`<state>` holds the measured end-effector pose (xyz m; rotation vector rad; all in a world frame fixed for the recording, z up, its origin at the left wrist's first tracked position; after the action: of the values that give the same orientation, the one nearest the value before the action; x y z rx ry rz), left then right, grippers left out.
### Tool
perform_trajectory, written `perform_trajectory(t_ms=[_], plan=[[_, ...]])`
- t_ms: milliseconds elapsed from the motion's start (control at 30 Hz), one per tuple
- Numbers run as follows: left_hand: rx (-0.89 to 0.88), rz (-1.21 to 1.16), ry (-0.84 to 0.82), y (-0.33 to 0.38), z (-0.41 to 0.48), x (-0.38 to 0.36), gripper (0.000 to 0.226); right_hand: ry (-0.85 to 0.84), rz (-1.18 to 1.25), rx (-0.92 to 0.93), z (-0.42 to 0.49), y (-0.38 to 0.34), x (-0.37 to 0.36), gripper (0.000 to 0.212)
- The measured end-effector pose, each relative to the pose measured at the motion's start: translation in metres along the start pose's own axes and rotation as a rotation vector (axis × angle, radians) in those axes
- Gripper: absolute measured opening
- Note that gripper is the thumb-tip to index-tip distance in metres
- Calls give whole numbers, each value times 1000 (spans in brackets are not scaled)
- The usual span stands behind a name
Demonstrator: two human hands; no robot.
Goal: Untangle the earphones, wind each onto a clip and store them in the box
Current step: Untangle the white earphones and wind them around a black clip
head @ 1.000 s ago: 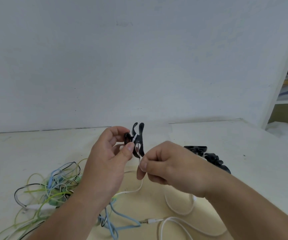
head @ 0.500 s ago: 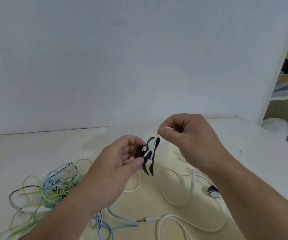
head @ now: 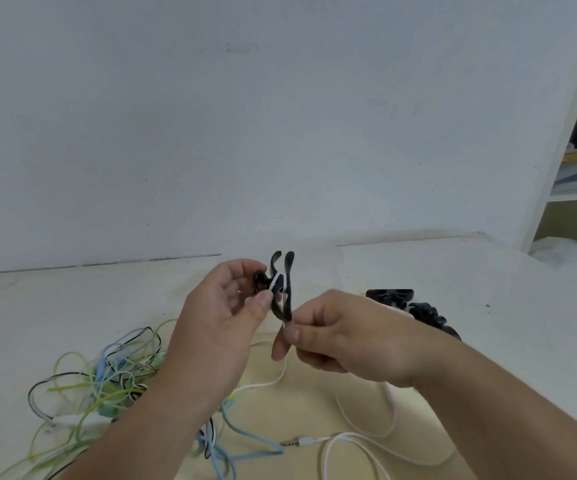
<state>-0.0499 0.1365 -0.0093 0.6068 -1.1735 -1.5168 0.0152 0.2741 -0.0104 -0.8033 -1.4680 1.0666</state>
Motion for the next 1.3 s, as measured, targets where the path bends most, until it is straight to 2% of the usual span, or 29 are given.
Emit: perform_trajectory(t_ms=[267,433,600,833,1000,1167,1300], plan=[[-26,52,-15,2,-2,-3,27,-96,32,5,-7,-7,4,29],[74,-68,11,-6,-3,-4,20,-164,43,-39,-9,-4,0,30],[-54,132,-34,1,-5,-7,29,-166,36,-25,-10,-9,-4,31],[-174,281,-80,10,-6,-2,35,107,212,23,-9,-14,24,33],[-170,298,-171,9,-9,-8,30,183,261,122,-8,-18,29,24],[-131,240,-231,9,-7,-8,27,433,168,182,-13,-20,45,21],[-94,189,-329,5,-7,-12,38,623,79,191,-19,-19,55,22]])
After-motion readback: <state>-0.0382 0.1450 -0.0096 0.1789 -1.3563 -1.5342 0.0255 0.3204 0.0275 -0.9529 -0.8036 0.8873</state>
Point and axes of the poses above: each hand's wrist, its own z-axis towards the middle knuckle, its own x-axis out of the back of the hand, y = z × x, the point moved 5 cm from there along z, towards the middle knuckle, and after that the axes turned 9 degrees about z, right-handed, at the moved point
